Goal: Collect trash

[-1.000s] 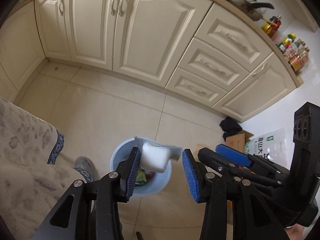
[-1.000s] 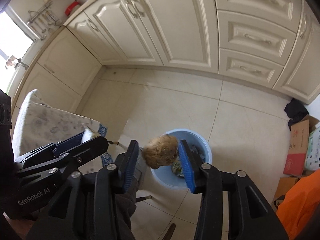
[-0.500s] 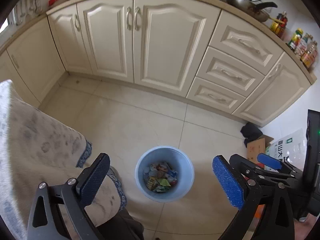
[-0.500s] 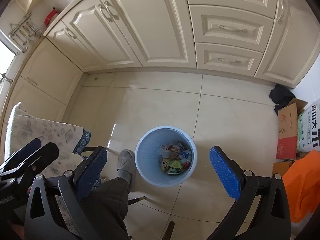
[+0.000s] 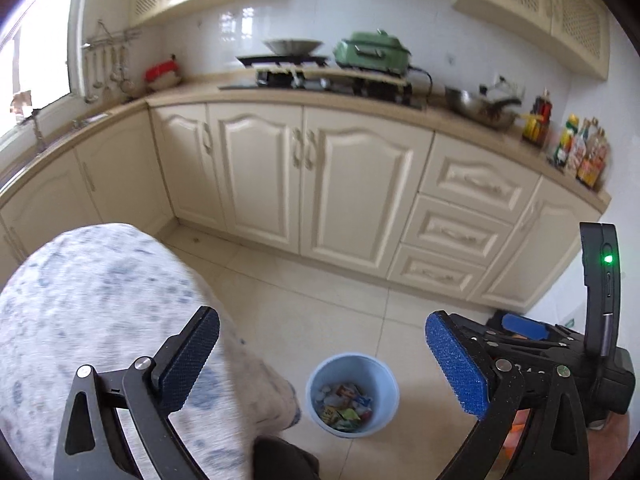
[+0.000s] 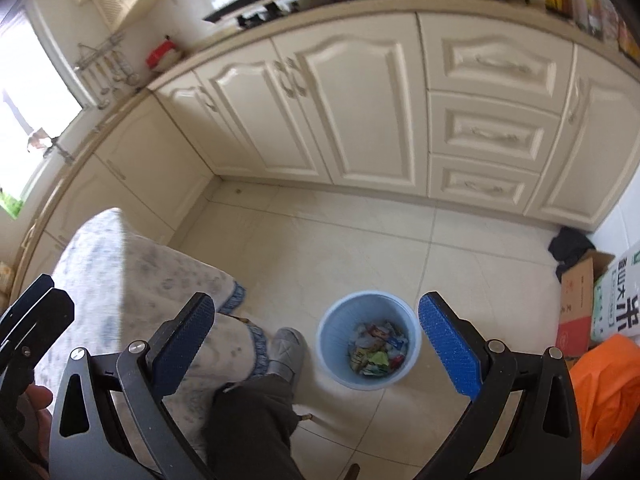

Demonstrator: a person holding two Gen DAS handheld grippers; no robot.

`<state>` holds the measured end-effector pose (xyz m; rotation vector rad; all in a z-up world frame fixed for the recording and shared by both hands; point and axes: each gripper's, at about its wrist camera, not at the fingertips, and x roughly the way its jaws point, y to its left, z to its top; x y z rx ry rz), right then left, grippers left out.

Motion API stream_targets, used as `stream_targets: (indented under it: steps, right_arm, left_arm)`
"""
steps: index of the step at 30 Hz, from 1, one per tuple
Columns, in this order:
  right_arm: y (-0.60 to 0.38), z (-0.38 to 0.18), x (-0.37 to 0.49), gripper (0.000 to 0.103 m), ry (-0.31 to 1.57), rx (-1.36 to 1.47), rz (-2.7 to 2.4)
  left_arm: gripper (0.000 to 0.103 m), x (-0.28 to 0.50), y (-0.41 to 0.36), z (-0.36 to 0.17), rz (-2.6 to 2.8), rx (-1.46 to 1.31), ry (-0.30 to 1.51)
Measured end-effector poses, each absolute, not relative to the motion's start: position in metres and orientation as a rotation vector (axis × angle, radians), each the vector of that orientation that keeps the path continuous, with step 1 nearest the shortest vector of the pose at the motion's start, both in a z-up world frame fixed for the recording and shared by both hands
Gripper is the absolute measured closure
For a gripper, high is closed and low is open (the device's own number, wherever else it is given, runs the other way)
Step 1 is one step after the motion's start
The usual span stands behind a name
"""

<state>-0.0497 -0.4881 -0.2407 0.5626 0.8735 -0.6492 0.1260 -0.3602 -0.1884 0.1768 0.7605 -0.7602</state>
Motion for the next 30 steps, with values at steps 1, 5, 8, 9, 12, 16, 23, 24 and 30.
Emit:
stream_targets:
  steps: [1,5,8,9,12,16,23,24,30]
  right_arm:
    - [-0.479,-0.233,-0.046,0.000,0.861,0.551,-0.637]
    - [-0.437,-0.195,-0.025,0.000,0.798,0.498,-0.566]
    - [-0.401,-0.171,-0.006,0.000,0.769,0.443,-0.507]
    - [-0.390,-0.164,-0.001,0.000,0.761,0.427,-0.490]
    - [-0.351,-0.144,0.018,0.000,0.737,0.370,-0.435]
    - [-0.288,-0.115,0.039,0.000,0.674,0.281,-0.354]
    - [-0.190,-0.079,0.060,0.000,0.572,0.125,-0.272]
    - [-0.176,-0.076,0.063,0.000,0.563,0.098,-0.266]
    - [-0.124,-0.067,0.069,0.000,0.542,0.024,-0.227]
  left_arm:
    - [0.001,0.120,-0.335,-0.179,-0.742,0.168,0.743]
    - [0.001,0.097,-0.262,-0.153,-0.655,0.119,0.688]
    - [0.001,0.080,-0.205,-0.135,-0.562,0.070,0.660]
    - [0.001,0.073,-0.190,-0.130,-0.538,0.057,0.648]
    - [0.001,0.051,-0.139,-0.113,-0.448,0.023,0.609]
    - [0.001,0.015,-0.080,-0.092,-0.324,-0.004,0.537]
    - [0.001,-0.058,-0.005,-0.068,-0.145,-0.008,0.439]
    - [0.001,-0.065,-0.008,-0.068,-0.131,-0.010,0.433]
    - [0.001,-0.112,0.013,-0.065,-0.080,-0.018,0.418]
